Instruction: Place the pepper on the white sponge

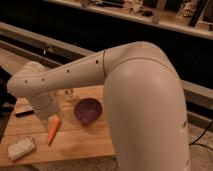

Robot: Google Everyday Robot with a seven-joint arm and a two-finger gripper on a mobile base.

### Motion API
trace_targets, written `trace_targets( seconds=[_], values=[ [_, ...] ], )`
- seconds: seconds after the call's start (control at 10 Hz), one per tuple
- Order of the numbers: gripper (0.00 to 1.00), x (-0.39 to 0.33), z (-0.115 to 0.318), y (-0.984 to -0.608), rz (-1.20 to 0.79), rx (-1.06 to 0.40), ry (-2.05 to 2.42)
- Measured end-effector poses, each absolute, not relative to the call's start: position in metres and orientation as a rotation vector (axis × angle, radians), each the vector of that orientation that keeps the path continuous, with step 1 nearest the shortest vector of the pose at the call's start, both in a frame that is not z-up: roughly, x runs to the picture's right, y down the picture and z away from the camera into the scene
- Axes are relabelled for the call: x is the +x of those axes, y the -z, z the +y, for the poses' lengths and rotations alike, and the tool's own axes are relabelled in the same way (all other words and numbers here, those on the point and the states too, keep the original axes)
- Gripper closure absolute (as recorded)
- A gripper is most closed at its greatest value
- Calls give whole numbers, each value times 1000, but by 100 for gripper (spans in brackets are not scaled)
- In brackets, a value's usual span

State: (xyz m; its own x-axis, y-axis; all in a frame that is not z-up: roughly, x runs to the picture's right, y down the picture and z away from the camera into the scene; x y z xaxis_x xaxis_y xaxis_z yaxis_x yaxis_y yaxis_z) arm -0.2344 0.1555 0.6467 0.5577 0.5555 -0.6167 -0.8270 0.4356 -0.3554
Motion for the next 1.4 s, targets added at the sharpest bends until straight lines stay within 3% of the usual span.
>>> trace_targets(
  seconds=[0.3,0.6,1.4],
  values=[
    [35,-268,160,-644,430,-727,-999],
    [35,-289,174,-650,433,-674,-1164],
    [35,-286,189,-654,476,-593,-1317]
  ],
)
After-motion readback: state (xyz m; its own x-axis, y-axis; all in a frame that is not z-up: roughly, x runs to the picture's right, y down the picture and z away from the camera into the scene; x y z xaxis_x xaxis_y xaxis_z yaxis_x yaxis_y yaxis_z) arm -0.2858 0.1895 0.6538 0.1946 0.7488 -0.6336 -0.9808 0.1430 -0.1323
